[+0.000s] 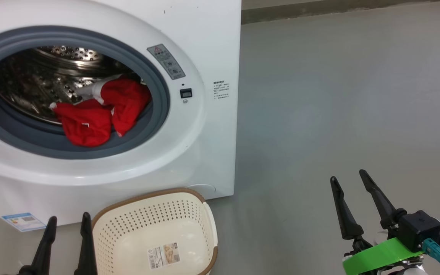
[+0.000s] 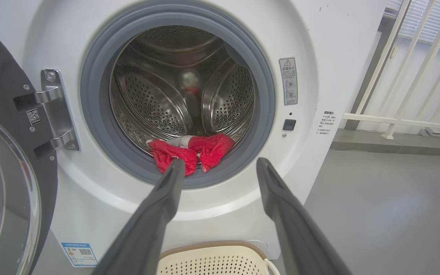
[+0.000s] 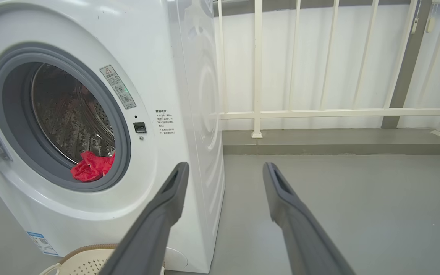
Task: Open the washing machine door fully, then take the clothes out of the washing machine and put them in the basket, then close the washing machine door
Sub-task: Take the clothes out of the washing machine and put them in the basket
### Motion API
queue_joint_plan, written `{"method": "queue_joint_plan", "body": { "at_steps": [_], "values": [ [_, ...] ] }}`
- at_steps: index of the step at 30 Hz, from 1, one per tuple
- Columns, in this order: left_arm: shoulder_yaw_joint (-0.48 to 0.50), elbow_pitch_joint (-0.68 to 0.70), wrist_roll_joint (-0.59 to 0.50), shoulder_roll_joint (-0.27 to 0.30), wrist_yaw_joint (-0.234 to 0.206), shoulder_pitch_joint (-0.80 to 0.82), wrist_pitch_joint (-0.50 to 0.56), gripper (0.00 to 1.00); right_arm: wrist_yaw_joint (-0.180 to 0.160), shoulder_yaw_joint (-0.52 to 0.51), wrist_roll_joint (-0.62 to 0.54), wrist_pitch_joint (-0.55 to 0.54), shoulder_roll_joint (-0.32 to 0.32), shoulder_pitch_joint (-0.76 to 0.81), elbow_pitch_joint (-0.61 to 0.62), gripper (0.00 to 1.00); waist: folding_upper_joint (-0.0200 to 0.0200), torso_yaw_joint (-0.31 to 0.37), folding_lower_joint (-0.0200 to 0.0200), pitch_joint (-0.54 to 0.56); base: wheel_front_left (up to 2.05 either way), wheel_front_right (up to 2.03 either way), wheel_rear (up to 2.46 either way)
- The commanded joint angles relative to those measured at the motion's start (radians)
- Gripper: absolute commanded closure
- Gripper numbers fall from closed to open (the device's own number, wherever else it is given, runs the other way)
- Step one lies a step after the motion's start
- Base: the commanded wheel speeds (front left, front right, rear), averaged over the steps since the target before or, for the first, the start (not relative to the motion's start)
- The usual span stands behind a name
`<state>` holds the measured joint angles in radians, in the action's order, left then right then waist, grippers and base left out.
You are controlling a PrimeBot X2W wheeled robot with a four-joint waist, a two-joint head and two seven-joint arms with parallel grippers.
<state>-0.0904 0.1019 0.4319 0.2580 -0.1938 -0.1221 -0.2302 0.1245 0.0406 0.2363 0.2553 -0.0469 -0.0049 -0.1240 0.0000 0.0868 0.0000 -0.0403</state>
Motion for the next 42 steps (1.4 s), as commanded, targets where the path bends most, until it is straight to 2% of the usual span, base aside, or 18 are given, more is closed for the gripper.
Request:
{"method": "queue_joint_plan", "body": {
  "at_steps": [1, 9, 26, 42],
  "values": [
    [0.035, 0.031, -0.007, 0.012, -0.006, 0.052, -0.005, 0.00, 0.006, 0.017, -0.004, 0.006, -0.003, -0.031, 0.031, 0.00, 0.0000, -0.006, 0.0000, -0.011, 0.00, 0.00, 0.00],
    [0.032, 0.029, 0.039, -0.018, 0.001, 0.096, -0.003, 0.00, 0.006, 0.028, -0.014, 0.006, -0.003, -0.047, 0.033, 0.00, 0.0000, -0.033, 0.0000, -0.050, 0.00, 0.00, 0.00],
    [0.013, -0.056, 0.019, -0.019, -0.010, 0.282, 0.004, 0.00, 0.006, 0.056, -0.047, 0.006, -0.003, -0.107, 0.051, 0.00, 0.0000, -0.060, 0.0000, -0.186, 0.00, 0.00, 0.00],
    [0.034, -0.220, 0.046, -0.002, 0.050, 0.589, -0.016, 0.00, 0.006, 0.074, -0.058, 0.006, -0.003, -0.184, 0.061, 0.00, 0.0000, -0.044, 0.0000, -0.351, 0.00, 0.00, 0.00]
  ]
}}
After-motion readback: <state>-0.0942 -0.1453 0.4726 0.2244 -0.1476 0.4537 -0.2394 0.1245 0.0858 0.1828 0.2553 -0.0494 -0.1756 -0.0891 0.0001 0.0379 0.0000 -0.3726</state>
